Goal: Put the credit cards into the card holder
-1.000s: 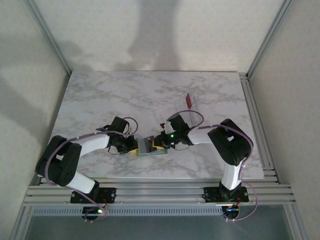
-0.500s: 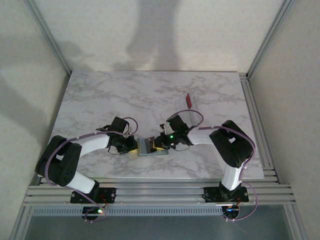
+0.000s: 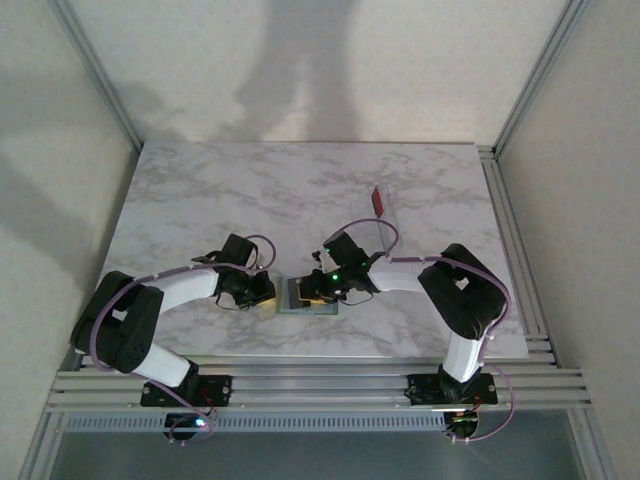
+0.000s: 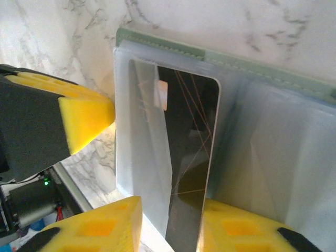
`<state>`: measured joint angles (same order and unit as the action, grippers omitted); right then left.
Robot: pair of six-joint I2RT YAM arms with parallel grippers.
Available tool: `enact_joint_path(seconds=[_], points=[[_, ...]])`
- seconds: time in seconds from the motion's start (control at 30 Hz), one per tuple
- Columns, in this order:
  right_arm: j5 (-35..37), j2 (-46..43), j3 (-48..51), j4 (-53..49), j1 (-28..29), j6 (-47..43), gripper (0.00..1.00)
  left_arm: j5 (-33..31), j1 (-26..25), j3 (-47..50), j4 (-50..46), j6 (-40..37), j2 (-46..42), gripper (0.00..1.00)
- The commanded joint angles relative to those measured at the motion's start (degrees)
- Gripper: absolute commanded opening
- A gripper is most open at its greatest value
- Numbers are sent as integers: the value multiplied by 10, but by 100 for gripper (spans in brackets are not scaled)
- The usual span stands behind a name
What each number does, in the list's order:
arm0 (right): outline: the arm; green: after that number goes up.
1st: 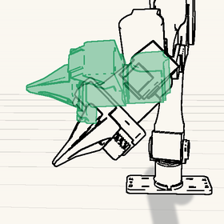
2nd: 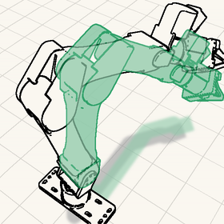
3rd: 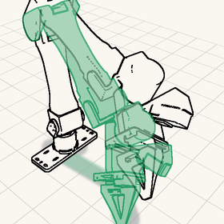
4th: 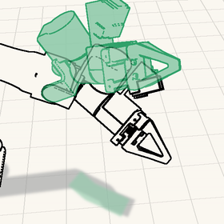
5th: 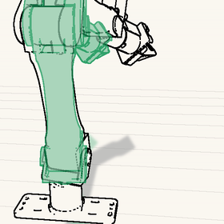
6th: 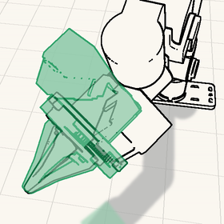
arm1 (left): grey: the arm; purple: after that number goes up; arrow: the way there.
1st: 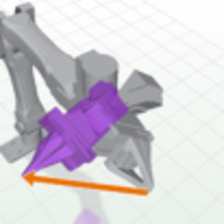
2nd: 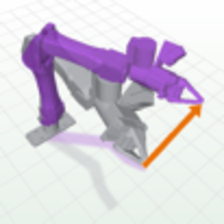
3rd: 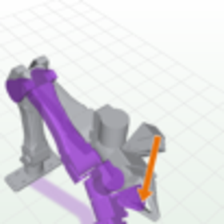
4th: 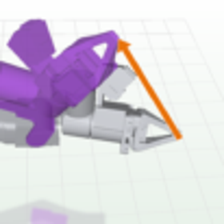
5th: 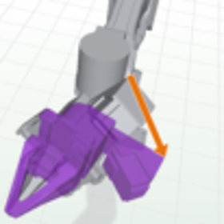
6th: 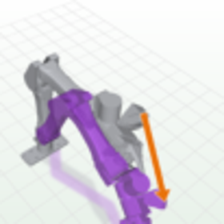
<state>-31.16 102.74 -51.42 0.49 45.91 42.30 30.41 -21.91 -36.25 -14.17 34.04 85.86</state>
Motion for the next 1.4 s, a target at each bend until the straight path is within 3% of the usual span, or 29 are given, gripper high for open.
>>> enact_joint_path(seconds=[0.0,0.07,0.33,0.5,0.67,0.93,1.37], points=[[38,-24,-12,-65,2,-29,35,14,-3,14,-9,-7,4,10],[42,-29,-16,-78,1,-34,34,14,-2,15,-8,-6,5,10],[32,-23,-25,-87,1,-35,13,20,-2,16,-4,-7,8,10],[13,-5,-27,-57,6,-18,16,25,-2,18,-2,-6,10,10],[11,-4,-31,-54,11,-16,29,25,-2,19,-2,-7,9,10],[62,-37,-46,-119,10,-41,37,25,-2,19,-1,-7,8,10],[60,30,-67,-93,33,-29,34,28,-2,23,2,-7,7,10]])
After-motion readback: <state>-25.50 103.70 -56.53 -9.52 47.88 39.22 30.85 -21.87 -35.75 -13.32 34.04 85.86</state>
